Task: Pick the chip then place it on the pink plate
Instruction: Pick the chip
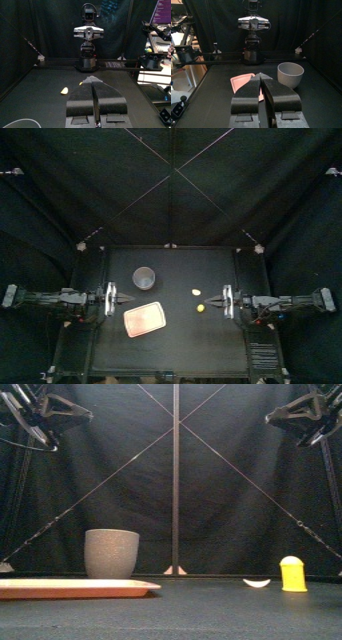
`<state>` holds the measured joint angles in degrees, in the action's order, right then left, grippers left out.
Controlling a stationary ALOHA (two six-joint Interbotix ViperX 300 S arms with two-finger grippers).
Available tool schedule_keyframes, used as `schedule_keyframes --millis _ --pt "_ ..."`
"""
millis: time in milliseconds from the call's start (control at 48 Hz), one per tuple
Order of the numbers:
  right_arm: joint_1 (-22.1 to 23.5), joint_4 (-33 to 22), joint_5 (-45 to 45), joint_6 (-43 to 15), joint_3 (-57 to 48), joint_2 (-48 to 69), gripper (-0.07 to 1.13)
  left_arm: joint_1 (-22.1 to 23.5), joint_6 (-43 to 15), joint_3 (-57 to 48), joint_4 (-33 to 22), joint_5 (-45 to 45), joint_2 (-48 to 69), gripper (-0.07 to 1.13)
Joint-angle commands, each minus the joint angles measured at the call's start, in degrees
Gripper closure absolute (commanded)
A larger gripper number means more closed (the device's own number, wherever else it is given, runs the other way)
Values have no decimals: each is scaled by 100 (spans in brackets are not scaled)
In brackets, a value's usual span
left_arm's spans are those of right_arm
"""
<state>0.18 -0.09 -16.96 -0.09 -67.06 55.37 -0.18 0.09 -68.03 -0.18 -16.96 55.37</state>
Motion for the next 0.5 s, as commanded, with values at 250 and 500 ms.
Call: schedule_keyframes --millis 250,500 --pt "721 1143 -158 -615 18 -1081 95 -88 -9 -26 -97 -53 -35 100" --pt "1257 2892 -132 -1898 -246 -1573 60 -149 9 -149 -158 -26 -35 100"
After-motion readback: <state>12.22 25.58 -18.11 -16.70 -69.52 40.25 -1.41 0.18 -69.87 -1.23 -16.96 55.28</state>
